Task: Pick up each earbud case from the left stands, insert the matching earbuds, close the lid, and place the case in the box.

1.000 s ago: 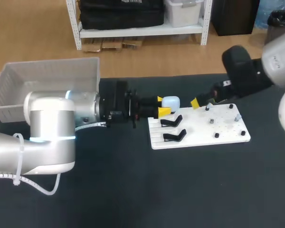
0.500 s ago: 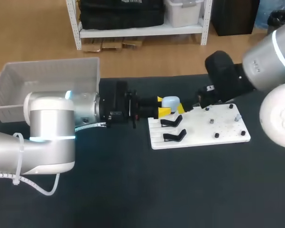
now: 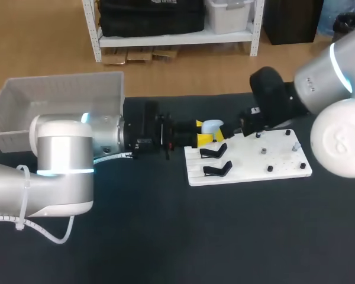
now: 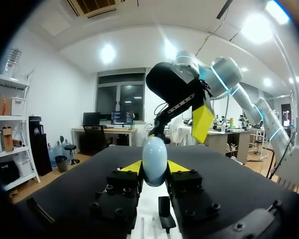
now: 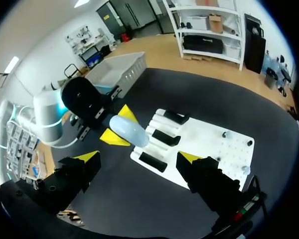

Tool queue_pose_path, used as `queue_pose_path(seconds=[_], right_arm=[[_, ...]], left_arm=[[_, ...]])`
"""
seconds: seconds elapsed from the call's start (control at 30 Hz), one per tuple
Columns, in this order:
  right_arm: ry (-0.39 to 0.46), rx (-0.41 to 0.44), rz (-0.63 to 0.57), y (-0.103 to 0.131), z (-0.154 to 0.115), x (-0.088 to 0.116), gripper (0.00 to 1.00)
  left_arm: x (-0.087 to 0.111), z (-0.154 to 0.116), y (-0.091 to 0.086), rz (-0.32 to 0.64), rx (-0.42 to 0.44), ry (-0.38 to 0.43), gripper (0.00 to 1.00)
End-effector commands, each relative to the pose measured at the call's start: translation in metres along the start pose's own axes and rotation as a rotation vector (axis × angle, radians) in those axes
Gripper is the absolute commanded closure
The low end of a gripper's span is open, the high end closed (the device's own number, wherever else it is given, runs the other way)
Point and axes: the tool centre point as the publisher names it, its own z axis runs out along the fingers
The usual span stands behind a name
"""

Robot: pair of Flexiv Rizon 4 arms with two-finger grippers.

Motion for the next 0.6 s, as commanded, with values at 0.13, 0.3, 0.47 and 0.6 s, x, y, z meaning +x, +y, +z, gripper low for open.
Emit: queue_pose_path(seconds=[0.13,0.3,0.47,0.6], right_arm=[[0.006,0.006,0.002,-0.0014,0.0103,-0.0064,0.00],[0.004,0.019,0.006,-0.0040,0.0117,-0.0094,0.00],[0.003,0.030,0.014,-0.0075,0.0129,-0.0117,0.00],[0.007,0.041,0.019,-0.0105,0.0135,-0.0121,0.00]], left_arm=[[0.0011,-0.0001,-0.0016,0.004,-0.006,-0.005,1.00],[0.0011,-0.0001,-0.0016,0.004,-0.006,-0.005,1.00],[0.0011,-0.0001,-0.0016,0.004,-0.006,-0.005,1.00],[0.0011,-0.0001,-0.0016,0.004,-0.006,-0.005,1.00]])
